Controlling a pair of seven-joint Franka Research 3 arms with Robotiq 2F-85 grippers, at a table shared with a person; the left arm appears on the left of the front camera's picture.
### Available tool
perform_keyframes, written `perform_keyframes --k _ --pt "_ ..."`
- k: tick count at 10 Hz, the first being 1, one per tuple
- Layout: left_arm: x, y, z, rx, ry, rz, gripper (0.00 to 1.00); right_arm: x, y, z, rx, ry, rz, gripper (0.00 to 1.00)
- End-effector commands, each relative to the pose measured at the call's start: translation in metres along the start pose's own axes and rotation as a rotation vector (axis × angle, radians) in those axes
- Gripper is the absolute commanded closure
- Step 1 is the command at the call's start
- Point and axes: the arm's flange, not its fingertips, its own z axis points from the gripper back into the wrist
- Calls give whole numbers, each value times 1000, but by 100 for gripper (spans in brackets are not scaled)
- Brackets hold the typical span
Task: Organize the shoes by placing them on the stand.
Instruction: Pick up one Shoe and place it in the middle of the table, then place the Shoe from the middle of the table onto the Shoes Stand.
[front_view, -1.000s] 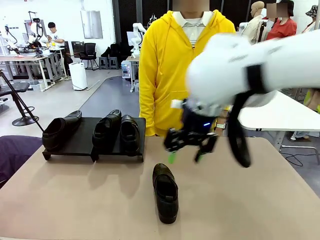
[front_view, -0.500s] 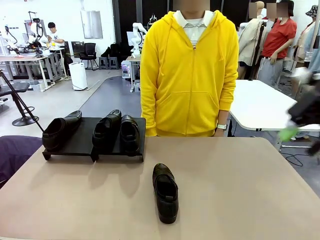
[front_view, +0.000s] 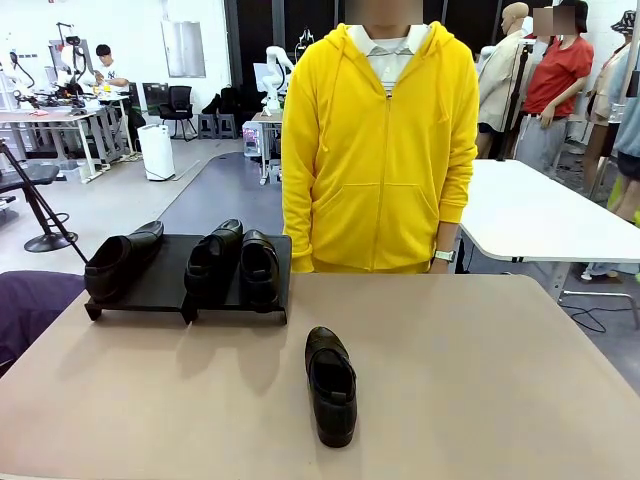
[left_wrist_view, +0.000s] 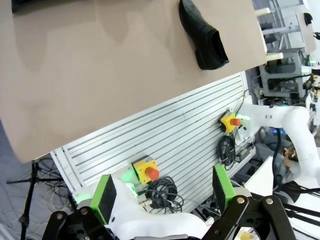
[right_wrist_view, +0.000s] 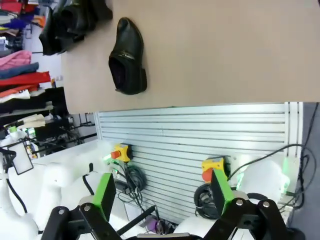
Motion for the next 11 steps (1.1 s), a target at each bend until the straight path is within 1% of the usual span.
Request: perform_keyframes --k 1,10,11 --pt "1 1 0 -9 -9 -10 0 7 16 4 11 33 53 0" --pt "0 0 0 0 0 0 0 7 16 4 11 33 53 0" --pt "25 -29 -38 53 41 67 0 7 16 4 11 33 53 0"
